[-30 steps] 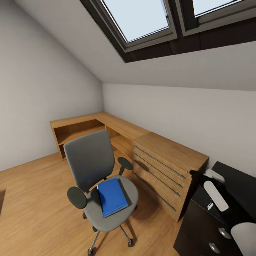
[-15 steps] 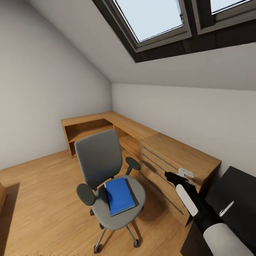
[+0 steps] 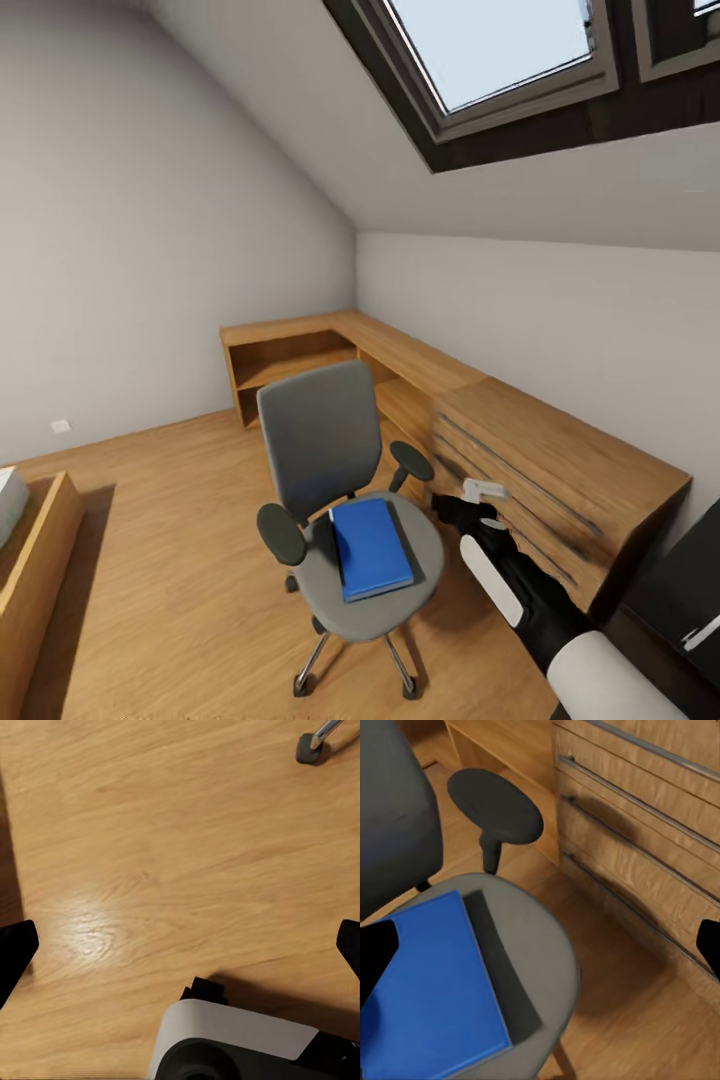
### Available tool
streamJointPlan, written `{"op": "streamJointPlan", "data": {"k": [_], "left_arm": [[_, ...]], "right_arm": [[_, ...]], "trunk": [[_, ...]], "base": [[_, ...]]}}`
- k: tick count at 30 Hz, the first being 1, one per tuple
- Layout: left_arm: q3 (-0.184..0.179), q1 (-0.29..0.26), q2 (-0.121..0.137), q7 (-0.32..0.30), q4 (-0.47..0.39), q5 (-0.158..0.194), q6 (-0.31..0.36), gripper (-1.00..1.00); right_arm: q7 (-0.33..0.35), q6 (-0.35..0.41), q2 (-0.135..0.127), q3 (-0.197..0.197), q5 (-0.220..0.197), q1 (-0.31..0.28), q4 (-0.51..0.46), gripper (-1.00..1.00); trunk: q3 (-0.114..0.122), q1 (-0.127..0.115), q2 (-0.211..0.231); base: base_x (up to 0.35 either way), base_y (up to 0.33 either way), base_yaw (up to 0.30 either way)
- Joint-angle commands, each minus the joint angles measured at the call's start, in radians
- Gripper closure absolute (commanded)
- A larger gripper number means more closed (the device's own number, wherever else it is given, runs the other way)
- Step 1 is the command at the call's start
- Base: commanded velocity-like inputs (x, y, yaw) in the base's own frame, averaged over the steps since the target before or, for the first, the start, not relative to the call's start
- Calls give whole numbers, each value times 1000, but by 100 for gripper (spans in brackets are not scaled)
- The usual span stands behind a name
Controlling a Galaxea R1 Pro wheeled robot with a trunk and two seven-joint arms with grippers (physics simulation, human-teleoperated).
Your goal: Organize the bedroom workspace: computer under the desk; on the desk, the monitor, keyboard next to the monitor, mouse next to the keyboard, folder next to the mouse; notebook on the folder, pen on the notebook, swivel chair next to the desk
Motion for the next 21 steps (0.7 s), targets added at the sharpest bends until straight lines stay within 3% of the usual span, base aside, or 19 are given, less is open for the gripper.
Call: {"op": "streamJointPlan", "data": {"k": [1, 21], "left_arm": [[5, -1, -1, -3, 1, 6, -5, -100], [4, -1, -1, -3, 1, 6, -6, -100]], "right_arm": [[-9, 3, -1, 5, -2, -1, -2, -100], [-8, 1, -1, 7, 7, -1, 0, -100]], "trunk": [[-2, 0, -1], [-14, 0, -1]], "base": [[0, 0, 269], [0, 0, 269]]}}
